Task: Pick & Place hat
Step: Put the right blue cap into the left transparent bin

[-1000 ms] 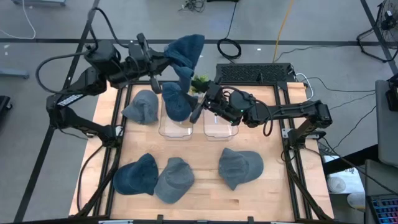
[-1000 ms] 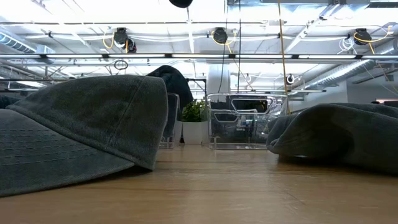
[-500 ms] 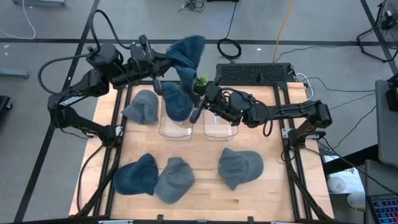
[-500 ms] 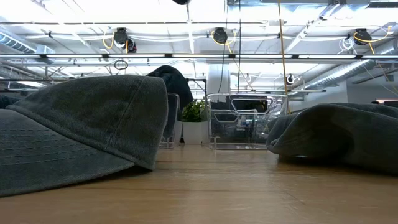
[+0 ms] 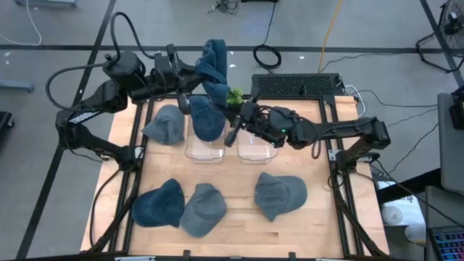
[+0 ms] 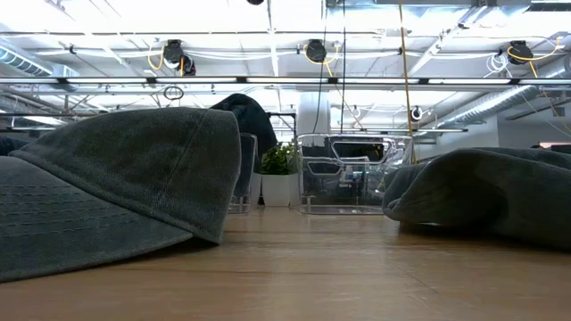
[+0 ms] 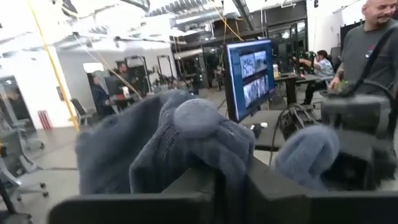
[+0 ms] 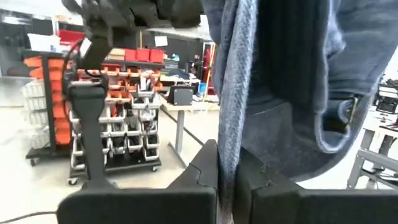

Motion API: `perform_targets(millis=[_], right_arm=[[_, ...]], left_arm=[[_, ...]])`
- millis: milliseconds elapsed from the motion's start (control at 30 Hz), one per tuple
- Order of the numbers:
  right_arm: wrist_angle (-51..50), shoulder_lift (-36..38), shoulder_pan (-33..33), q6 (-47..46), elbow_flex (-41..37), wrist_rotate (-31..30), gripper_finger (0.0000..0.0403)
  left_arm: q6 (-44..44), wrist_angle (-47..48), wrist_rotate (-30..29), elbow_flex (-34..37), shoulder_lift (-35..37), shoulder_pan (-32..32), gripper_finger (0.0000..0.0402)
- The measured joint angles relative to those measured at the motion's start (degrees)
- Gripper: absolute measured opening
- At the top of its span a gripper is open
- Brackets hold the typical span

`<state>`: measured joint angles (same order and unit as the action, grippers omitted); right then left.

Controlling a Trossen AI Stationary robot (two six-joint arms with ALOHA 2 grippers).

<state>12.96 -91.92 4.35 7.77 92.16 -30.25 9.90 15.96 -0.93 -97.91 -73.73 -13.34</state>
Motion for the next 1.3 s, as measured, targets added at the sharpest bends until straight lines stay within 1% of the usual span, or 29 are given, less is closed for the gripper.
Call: perform_targets(millis=[67, 233, 367, 500, 567, 700, 833, 933, 1133, 1300], right_arm=[[-3.6, 1.7, 0.5, 0.4, 0.0, -0.3, 0.0002], [-14.7, 6.5, 1.9, 2.2, 0.0, -4.3, 0.0001], [-21.8, 10.9, 2.1, 2.3, 0.0, -4.6, 0.0001], [-31.5, 14.6, 2.1, 2.0, 0.0, -6.3, 0.0001], [-35.9, 16.4, 2.1, 1.3, 0.0, -7.2, 0.0001], [-44.0, 20.3, 2.1, -1.3, 0.0, -6.5, 0.0001], [-49.6, 23.8, 2.0, -6.1, 0.0, 0.4, 0.0000], [-52.6, 25.1, 2.0, -11.0, 0.0, 8.5, 0.0000], [-56.2, 25.0, 0.7, -17.9, 0.0, 25.9, 0.0000], [-56.8, 24.7, -2.6, -21.5, 0.0, 38.0, 0.0000]], left_arm=[[0.2, 2.6, 1.2, 0.0, 0.1, 0.0, 0.0069], [0.1, 8.3, 1.2, 0.0, 0.5, 0.0, 0.0126], [0.4, 10.5, 1.7, 0.0, 0.7, 0.0, 0.0178], [-0.3, 9.3, 6.1, 0.0, 1.4, -0.1, 0.0222], [-1.2, 7.3, 8.8, 0.0, 1.5, -0.1, 0.0241], [-1.4, 7.6, 14.8, 0.0, 2.1, -0.1, 0.0274], [-1.4, 8.6, 19.6, 0.0, 2.2, 0.1, 0.0292], [-1.4, 8.5, 22.3, 0.0, 2.2, 0.4, 0.0295], [-2.8, 11.5, 23.5, 0.0, 2.2, 0.7, 0.0288], [-2.7, 16.6, 24.0, 0.0, 2.2, 0.7, 0.0288]])
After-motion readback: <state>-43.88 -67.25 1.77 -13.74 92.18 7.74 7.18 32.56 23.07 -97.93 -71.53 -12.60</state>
